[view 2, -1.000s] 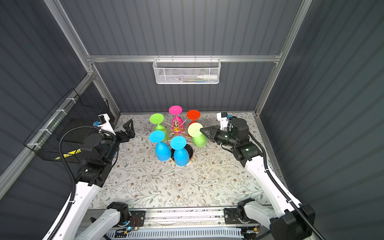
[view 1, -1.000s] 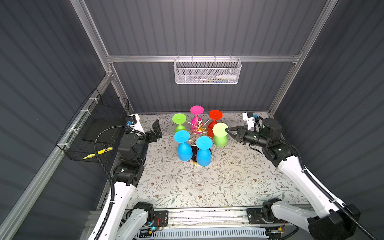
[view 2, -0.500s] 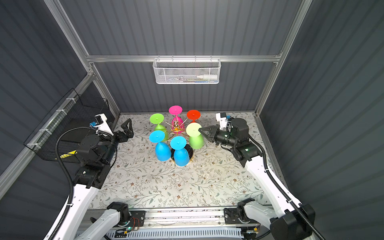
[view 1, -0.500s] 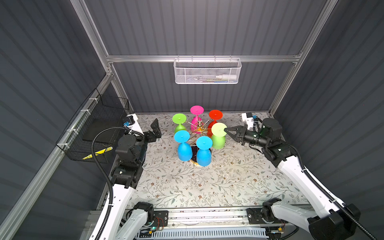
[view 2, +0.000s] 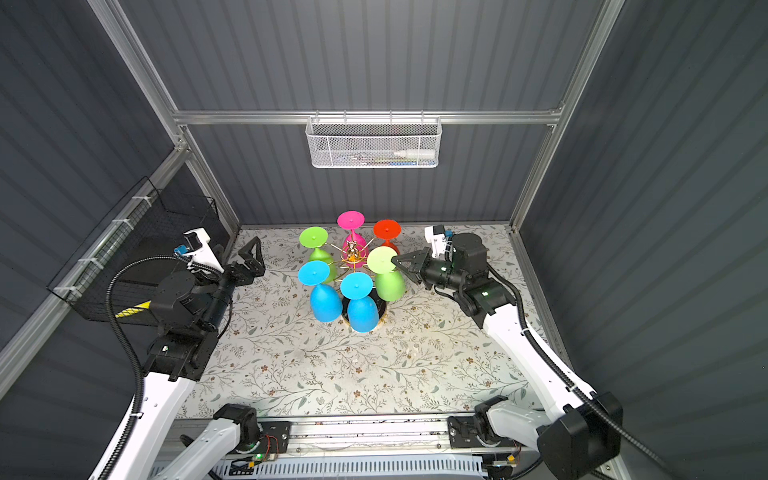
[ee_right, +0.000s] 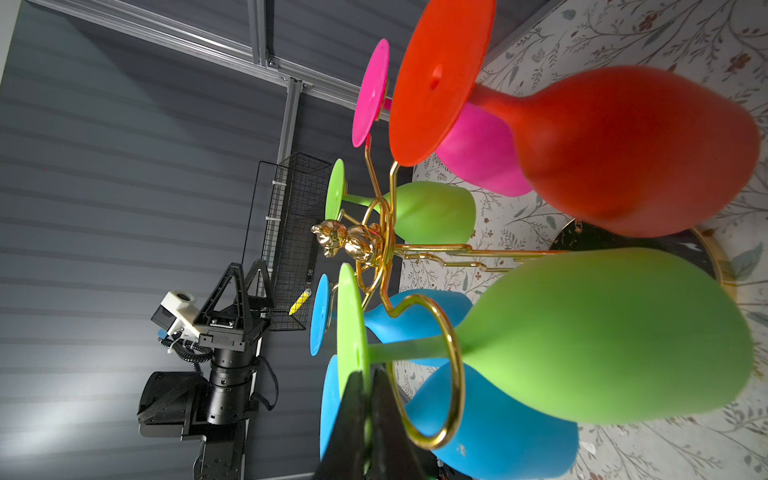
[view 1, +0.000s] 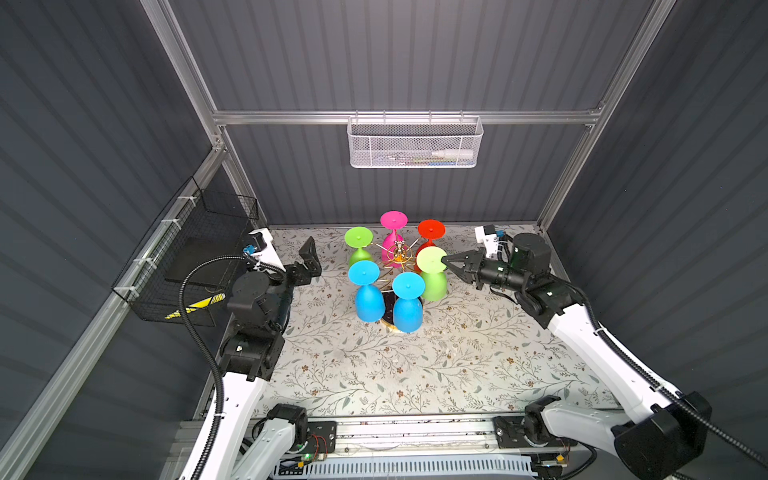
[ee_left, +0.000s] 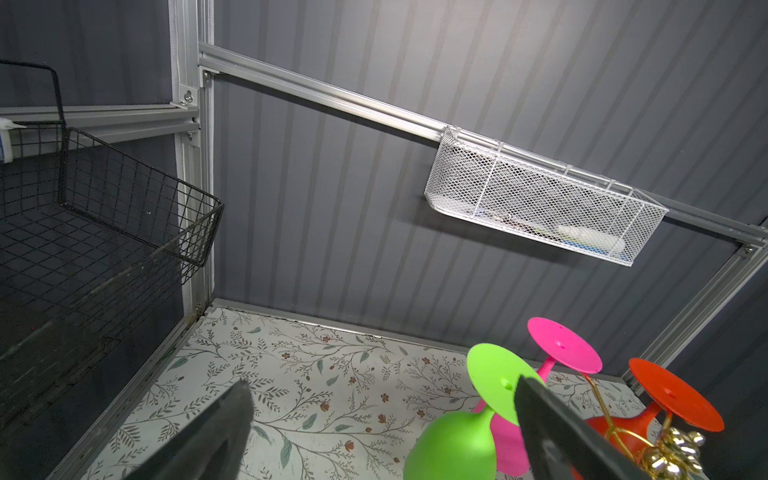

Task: Take the wine glass off the wine glass rack
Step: 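Close the right gripper on the lime green glass's base rim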

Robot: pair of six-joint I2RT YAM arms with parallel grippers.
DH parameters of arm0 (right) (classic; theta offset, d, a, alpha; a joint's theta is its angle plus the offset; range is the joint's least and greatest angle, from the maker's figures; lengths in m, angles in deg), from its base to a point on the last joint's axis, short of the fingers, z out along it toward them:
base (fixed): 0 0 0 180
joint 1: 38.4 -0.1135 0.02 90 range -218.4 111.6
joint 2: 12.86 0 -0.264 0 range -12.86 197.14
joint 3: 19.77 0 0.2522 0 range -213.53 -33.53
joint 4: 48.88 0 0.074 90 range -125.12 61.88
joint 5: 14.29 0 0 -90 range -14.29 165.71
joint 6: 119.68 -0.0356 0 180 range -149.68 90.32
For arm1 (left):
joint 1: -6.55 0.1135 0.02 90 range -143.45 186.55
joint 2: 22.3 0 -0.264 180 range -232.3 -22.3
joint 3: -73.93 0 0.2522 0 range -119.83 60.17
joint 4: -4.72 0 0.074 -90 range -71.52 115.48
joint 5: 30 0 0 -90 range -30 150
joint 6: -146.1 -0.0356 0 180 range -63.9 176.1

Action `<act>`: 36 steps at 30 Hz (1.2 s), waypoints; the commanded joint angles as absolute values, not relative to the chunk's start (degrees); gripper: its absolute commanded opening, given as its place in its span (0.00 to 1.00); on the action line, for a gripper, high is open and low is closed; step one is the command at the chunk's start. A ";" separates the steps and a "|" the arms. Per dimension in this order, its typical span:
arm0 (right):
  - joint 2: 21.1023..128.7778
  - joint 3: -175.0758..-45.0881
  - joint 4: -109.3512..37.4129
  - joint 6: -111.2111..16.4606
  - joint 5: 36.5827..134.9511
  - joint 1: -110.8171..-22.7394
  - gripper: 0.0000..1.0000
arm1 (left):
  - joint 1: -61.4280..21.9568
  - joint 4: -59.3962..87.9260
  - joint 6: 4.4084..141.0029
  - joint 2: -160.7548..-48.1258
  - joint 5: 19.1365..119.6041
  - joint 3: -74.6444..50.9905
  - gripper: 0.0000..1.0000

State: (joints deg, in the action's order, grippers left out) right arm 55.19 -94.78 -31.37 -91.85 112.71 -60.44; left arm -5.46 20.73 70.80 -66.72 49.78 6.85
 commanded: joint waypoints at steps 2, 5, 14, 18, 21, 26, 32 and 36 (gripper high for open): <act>56.43 -97.51 -34.80 -92.47 111.73 -61.44 0.00 | -5.65 21.55 70.96 -65.37 50.09 4.98 1.00; 57.16 -98.03 -35.38 -92.82 111.44 -61.97 0.00 | -5.62 21.82 70.94 -65.01 50.07 4.74 1.00; 58.17 -99.27 -35.19 -92.69 111.46 -62.98 0.00 | -5.60 22.00 71.34 -64.53 50.07 4.85 1.00; 58.08 -99.33 -34.28 -92.27 111.61 -63.52 0.00 | -5.62 21.91 71.50 -64.56 50.07 4.88 1.00; 57.63 -99.11 -33.34 -91.84 111.52 -63.73 0.00 | -5.63 21.91 71.74 -64.57 50.20 4.82 1.00; 56.17 -98.08 -31.74 -91.46 111.06 -63.88 0.00 | -5.63 21.68 72.34 -64.57 50.41 4.84 1.00; 52.97 -95.26 -30.86 -91.62 108.63 -63.83 0.00 | -5.64 21.65 72.68 -64.57 50.60 4.97 1.00; 51.71 -94.45 -30.22 -91.72 108.41 -63.88 0.00 | -5.58 21.40 72.71 -64.32 50.86 5.06 1.00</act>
State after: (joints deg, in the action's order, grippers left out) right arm 52.79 -95.22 -30.39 -92.42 109.28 -63.63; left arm -5.46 21.51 72.04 -65.26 49.80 6.77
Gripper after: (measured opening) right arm 0.054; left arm 0.997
